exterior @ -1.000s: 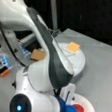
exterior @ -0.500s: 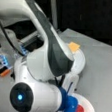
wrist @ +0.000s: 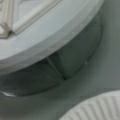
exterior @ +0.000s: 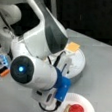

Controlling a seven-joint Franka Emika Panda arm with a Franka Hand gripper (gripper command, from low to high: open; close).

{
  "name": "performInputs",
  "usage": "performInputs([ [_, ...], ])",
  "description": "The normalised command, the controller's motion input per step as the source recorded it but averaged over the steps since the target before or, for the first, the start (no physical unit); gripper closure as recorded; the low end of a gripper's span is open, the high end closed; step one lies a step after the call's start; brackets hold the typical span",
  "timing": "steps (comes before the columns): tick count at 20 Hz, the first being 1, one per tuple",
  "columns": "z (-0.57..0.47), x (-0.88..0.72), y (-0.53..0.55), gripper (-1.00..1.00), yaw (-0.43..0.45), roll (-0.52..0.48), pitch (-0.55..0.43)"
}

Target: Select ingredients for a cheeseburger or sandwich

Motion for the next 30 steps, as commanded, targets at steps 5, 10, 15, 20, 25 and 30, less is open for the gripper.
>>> performInputs([
  [5, 0.06, -0.59, 0.53, -1.00, -0.147, -0.390, -0.087],
  [10, 0.06, -0.39, 0.46, -1.00, -0.145, -0.427, -0.070],
  [15, 0.04, -0.31, 0.37, -1.00, -0.140, -0.439, -0.053],
  [20, -0.02, -0.32, 0.26, -1.00, -0.096, -0.398, -0.085],
  [25, -0.11, -0.42, 0.29, -1.00, -0.064, -0.373, -0.133],
  [30, -0.16, -0.40, 0.25, -1.00, 0.008, -0.393, -0.195],
])
